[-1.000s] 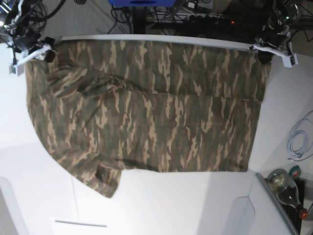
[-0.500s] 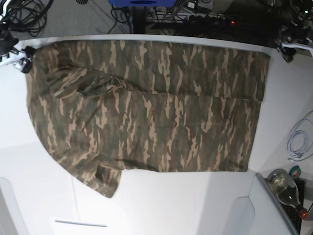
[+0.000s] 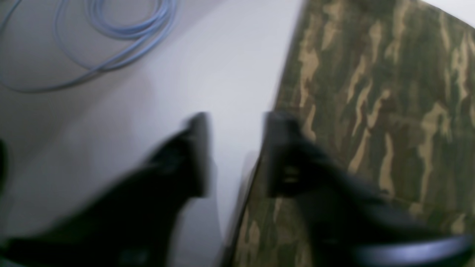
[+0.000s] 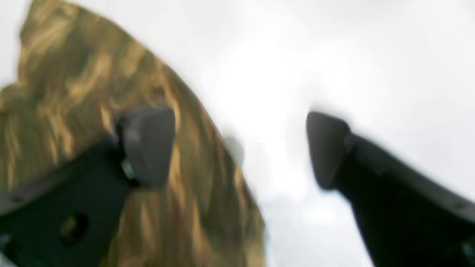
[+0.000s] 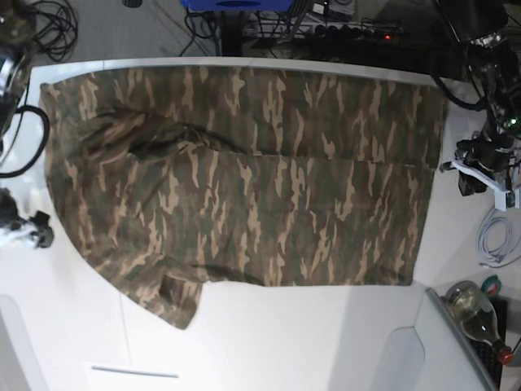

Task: Layout the t-shirt on the table in an organized manner, then fold the t-shirt properly
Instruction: 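Release the shirt and move both grippers toward its sides, then grasp the shirt side with the right gripper and fold it inward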

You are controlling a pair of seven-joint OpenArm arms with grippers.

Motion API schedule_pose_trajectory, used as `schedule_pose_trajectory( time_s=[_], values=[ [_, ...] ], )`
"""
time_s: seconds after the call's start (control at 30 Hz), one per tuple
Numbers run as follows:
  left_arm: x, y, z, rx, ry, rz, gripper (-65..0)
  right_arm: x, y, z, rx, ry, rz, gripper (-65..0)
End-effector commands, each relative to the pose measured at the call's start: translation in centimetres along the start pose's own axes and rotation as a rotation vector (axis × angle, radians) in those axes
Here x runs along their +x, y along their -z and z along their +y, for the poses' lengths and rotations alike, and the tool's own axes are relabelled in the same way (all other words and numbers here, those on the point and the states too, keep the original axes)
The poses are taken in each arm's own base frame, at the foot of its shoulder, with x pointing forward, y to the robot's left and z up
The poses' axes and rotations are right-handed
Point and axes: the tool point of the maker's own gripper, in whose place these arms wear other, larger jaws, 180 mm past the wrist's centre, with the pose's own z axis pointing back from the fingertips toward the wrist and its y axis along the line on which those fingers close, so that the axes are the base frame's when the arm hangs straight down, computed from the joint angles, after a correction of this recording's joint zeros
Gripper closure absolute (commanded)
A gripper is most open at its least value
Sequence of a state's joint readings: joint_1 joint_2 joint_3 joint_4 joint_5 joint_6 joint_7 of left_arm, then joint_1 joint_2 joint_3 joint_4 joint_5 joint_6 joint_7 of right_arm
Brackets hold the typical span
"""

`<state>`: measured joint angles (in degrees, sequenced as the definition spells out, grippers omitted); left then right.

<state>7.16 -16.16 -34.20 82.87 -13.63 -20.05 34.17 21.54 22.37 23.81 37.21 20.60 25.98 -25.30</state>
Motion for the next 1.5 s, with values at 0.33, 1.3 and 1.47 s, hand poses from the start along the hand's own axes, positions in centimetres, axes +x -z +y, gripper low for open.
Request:
schedule_pose_trajectory(
  time_s=[0.33, 1.3, 1.47],
  values=[
    [0.3, 1.0, 1.2, 0.045, 0.053, 0.021, 0.0, 0.8, 3.6, 3.3, 0.044, -0.079, -0.052, -51.8],
    [-0.2, 2.1, 1.7, 0.045, 0.032, 0.051, 0.0, -2.6, -2.9, 13.0, 0.176, -0.478, 0.054, 0.0],
    [-0.1, 2.1, 1.6, 0.044, 0.033, 0.05, -20.4, -6.0, -6.2, 16.8, 0.239, -0.538, 0.053, 0.0]
  ],
)
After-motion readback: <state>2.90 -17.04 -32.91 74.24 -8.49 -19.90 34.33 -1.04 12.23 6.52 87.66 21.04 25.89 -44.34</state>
